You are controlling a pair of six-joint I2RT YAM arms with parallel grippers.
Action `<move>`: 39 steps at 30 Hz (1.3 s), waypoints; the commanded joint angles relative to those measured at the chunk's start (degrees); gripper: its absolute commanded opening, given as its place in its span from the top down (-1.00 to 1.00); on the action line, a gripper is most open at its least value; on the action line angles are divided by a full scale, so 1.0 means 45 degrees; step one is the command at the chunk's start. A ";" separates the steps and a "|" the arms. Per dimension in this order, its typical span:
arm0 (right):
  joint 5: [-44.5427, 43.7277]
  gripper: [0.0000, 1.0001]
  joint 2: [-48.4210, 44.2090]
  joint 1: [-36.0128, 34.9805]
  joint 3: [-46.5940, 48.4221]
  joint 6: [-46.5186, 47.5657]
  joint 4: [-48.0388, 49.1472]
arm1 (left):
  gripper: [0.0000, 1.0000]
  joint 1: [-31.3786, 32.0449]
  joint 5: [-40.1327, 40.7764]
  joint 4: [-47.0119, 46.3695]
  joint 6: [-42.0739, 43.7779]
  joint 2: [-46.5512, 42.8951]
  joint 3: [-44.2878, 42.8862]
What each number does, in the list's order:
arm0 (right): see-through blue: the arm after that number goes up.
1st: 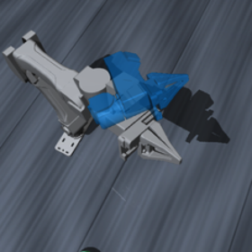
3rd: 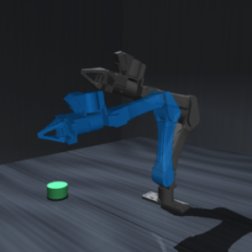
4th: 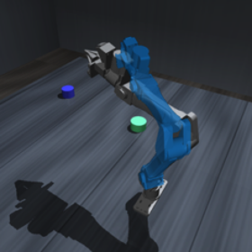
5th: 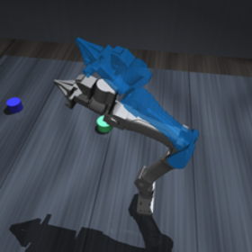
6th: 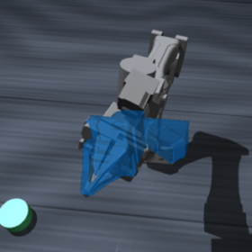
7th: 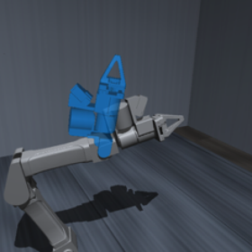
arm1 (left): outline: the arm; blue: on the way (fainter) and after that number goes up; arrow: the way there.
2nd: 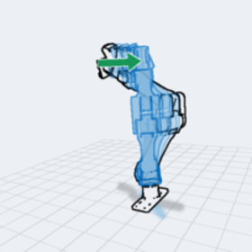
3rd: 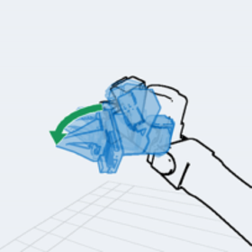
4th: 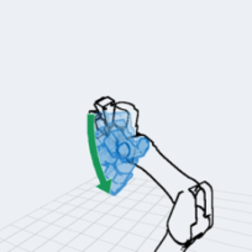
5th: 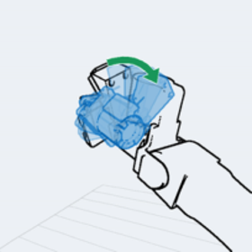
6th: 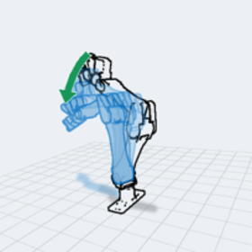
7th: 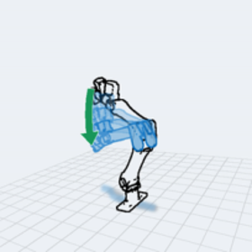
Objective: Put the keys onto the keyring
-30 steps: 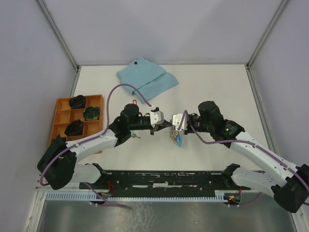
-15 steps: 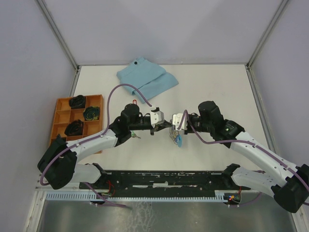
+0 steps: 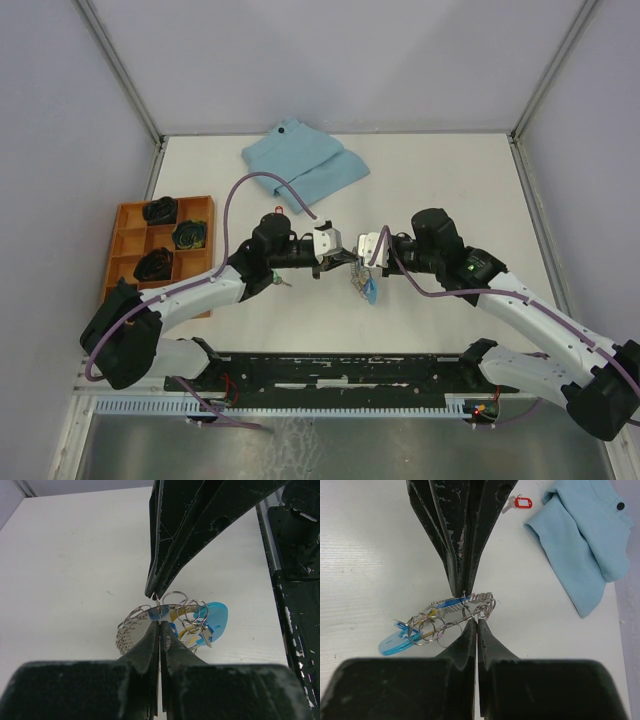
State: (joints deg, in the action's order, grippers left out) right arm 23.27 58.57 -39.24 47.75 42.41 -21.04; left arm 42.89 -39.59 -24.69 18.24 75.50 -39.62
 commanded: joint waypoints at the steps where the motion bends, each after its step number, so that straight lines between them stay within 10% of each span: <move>1: 0.0501 0.99 -0.0152 -0.0012 0.0232 -0.0265 0.0563 | 0.95 0.0172 -0.0108 -0.0432 -0.0701 0.0149 -0.0666; 39: 0.1891 0.99 -0.0659 -0.0088 -0.0080 0.1034 0.0580 | 0.95 0.0134 -0.1230 0.0249 -0.2466 0.0422 -0.1152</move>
State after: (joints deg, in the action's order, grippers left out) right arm 26.96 57.91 -38.98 47.70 44.93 -22.17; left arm 43.46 -40.84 -23.29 11.20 76.75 -41.43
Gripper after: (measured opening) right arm 0.010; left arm 0.029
